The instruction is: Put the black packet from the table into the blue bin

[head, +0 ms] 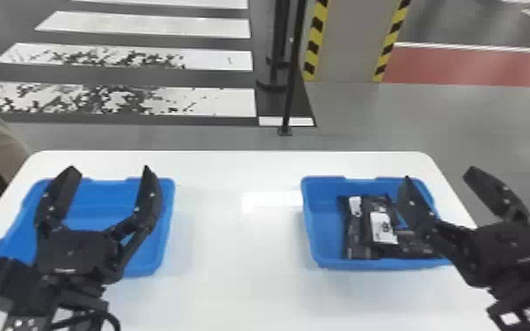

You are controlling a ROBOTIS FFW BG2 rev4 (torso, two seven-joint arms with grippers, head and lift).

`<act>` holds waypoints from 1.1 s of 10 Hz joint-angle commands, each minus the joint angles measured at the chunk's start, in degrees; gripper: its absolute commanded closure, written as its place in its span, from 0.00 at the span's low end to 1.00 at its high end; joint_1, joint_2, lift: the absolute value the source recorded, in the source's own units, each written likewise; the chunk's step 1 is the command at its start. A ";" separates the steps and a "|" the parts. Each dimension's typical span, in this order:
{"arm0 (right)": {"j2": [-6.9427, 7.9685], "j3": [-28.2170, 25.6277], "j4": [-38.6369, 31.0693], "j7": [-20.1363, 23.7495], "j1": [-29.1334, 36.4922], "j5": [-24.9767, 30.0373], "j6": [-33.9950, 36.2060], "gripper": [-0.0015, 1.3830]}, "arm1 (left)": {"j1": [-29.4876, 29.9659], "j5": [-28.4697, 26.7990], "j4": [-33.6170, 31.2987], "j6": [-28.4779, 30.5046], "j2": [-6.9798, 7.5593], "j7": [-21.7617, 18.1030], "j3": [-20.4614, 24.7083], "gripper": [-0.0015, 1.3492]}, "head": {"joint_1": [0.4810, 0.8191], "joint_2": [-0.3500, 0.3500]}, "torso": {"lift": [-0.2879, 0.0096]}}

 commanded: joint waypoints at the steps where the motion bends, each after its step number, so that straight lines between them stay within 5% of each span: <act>1: 0.08 0.00 -0.03 -0.15 -0.17 -0.04 1.03 0.07 | 0.13 0.00 -0.03 1.11 -0.17 0.00 0.34 0.07 | 0.63 0.38 | 0.60; 11: 0.35 0.00 -0.17 -0.23 -0.74 0.65 4.68 0.07 | 0.84 -0.80 -0.03 1.11 -0.43 -0.17 1.37 0.07 | 0.63 0.40 | 0.60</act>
